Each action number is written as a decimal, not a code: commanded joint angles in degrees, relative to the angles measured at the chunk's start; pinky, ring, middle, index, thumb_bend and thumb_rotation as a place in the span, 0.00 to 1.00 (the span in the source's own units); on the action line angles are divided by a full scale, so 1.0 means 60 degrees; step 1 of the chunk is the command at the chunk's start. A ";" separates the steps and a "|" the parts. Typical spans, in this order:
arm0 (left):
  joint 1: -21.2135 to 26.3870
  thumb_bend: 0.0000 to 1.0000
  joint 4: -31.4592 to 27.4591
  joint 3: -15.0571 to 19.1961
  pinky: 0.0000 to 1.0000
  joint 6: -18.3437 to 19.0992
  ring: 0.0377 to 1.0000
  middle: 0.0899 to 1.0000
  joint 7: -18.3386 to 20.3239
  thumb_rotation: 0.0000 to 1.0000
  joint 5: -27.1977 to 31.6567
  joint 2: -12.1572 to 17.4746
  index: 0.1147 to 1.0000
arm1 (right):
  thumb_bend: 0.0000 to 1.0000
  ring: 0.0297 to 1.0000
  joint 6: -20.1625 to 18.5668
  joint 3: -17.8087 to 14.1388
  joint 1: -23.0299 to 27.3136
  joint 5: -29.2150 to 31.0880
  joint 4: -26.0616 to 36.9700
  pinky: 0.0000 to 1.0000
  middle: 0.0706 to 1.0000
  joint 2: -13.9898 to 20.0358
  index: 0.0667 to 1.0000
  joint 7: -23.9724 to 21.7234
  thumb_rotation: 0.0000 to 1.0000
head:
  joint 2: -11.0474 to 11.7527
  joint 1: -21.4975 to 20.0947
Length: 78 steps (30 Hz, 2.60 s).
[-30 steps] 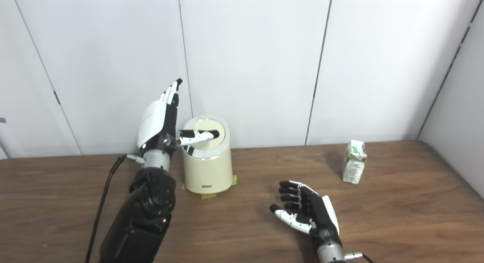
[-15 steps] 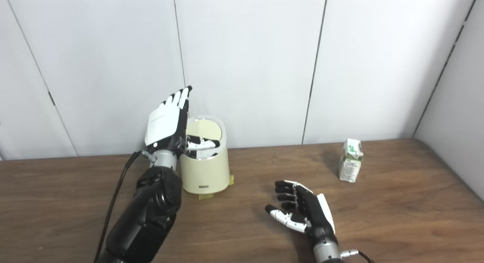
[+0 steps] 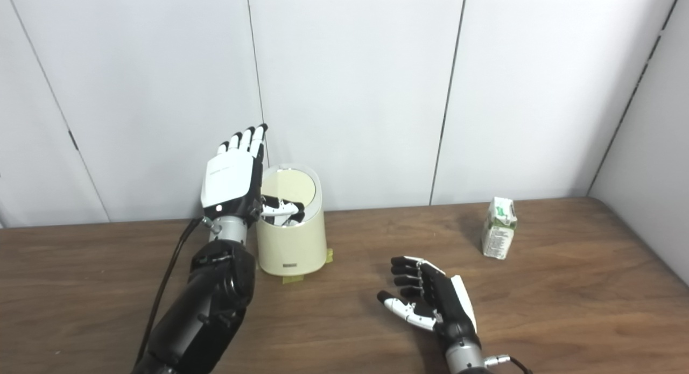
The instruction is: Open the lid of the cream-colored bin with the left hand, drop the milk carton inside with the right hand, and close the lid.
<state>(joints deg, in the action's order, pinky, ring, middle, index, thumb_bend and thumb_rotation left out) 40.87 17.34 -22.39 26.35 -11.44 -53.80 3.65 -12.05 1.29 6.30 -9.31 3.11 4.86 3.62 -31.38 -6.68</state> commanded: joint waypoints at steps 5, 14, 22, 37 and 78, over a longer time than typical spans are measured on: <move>0.0705 0.84 0.0015 0.0123 1.00 -0.0049 1.00 1.00 -0.0296 0.05 -0.0236 0.0159 1.00 | 0.31 0.68 -0.0176 0.0141 -0.0015 0.0077 -0.0102 0.63 0.69 -0.0066 0.68 -0.0242 0.08 | -0.0008 -0.0001; 0.0865 0.83 0.0215 0.0107 1.00 -0.0132 1.00 1.00 -0.0335 0.04 -0.0258 0.0274 1.00 | 0.32 0.69 -0.0388 0.0178 0.0012 0.0037 -0.0044 0.62 0.69 -0.0106 0.67 -0.0237 0.12 | -0.0047 0.0017; 0.1004 0.90 0.0288 0.0032 1.00 -0.0153 1.00 1.00 -0.0260 0.05 -0.0330 0.0505 1.00 | 0.32 0.67 -0.0413 0.0211 0.0025 -0.0079 -0.0045 0.61 0.68 -0.0105 0.67 -0.0190 0.11 | -0.0045 0.0021; 0.0947 1.00 0.0434 -0.0410 1.00 0.0069 1.00 1.00 0.0337 0.04 -0.1104 0.0822 1.00 | 0.32 0.68 -0.0390 0.0204 0.0002 0.0011 -0.0005 0.62 0.68 -0.0089 0.67 -0.0226 0.10 | -0.0087 0.0003; -0.0769 0.63 -0.0799 0.1546 1.00 -0.1345 1.00 1.00 -0.0542 1.00 0.1637 0.0640 1.00 | 0.32 0.69 -0.0342 0.0133 0.0055 0.0237 0.0018 0.63 0.68 -0.0019 0.67 -0.0266 0.14 | -0.0101 -0.0043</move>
<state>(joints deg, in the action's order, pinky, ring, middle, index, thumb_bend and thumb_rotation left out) 35.61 14.66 -14.04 20.33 -12.62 -44.43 6.22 -13.46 1.81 6.18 -8.42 4.13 4.88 3.52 -31.90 -6.86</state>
